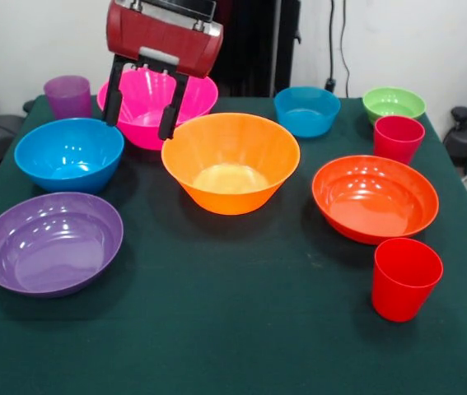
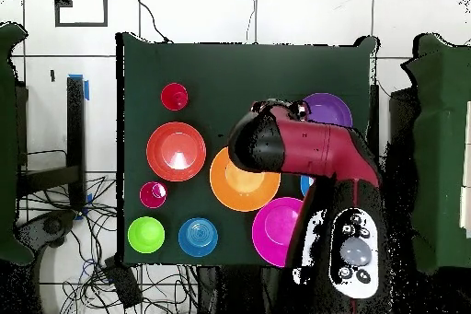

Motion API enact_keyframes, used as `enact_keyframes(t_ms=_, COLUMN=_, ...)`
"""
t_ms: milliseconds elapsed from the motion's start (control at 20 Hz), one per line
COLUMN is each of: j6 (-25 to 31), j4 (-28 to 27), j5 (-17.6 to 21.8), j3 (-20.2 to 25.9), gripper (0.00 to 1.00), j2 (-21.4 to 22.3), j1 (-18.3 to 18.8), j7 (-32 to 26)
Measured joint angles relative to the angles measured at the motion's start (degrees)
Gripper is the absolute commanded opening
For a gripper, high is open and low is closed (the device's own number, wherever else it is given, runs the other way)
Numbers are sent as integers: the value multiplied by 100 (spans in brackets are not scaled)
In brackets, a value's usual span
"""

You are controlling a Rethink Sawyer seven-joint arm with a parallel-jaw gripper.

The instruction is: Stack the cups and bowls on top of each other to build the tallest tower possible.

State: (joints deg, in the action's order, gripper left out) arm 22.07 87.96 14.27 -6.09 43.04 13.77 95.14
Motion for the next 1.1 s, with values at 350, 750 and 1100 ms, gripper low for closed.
enact_keyframes(t_ms=350, j6=1093, j4=-506, j5=-44, j3=-1, gripper=100, j2=114, j1=-162, j7=0)
enact_keyframes(t_ms=750, j6=1699, j4=-931, j5=-44, j3=5, gripper=100, j2=320, j1=-241, j7=0)
enact_keyframes(t_ms=1100, j6=1545, j4=-929, j5=-39, j3=13, gripper=100, j2=428, j1=-194, j7=0)
